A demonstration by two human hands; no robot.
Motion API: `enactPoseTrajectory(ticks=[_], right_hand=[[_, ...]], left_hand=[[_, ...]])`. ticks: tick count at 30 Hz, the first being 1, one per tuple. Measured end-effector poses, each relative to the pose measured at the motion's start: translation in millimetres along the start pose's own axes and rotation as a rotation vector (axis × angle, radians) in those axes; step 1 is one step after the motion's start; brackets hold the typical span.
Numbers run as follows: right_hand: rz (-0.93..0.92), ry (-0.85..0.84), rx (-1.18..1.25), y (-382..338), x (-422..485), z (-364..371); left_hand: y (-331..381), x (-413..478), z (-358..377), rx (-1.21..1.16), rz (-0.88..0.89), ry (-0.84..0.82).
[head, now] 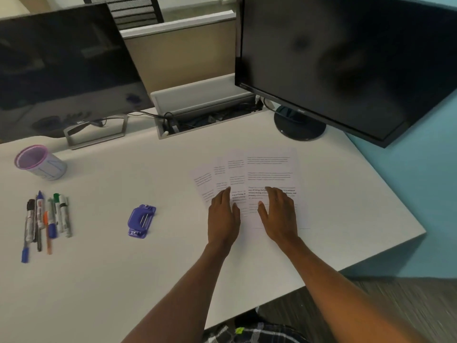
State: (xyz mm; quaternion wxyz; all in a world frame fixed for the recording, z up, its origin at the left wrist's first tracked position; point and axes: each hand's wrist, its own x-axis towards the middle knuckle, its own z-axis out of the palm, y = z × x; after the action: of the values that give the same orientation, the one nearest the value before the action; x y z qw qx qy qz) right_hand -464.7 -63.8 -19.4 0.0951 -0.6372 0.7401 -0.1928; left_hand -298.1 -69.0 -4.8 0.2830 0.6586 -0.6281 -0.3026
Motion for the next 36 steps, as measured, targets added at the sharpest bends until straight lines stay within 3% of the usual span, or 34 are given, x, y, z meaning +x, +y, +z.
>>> enactPoseTrajectory(ticks=[12, 17, 36], right_hand=[[0.079, -0.041, -0.003, 64.3, 34.3, -14.8], [0.242, -0.076, -0.096, 70.8, 45.5, -16.2], [0.156, -0.176, -0.118, 46.1, 44.1, -8.5]], left_hand=[[25.2, 32.6, 37.6, -0.101, -0.367, 0.067], [28.3, 47.5, 42.9, -0.136, -0.517, 0.138], [30.0, 64.0, 47.7, -0.294, -0.684, 0.249]])
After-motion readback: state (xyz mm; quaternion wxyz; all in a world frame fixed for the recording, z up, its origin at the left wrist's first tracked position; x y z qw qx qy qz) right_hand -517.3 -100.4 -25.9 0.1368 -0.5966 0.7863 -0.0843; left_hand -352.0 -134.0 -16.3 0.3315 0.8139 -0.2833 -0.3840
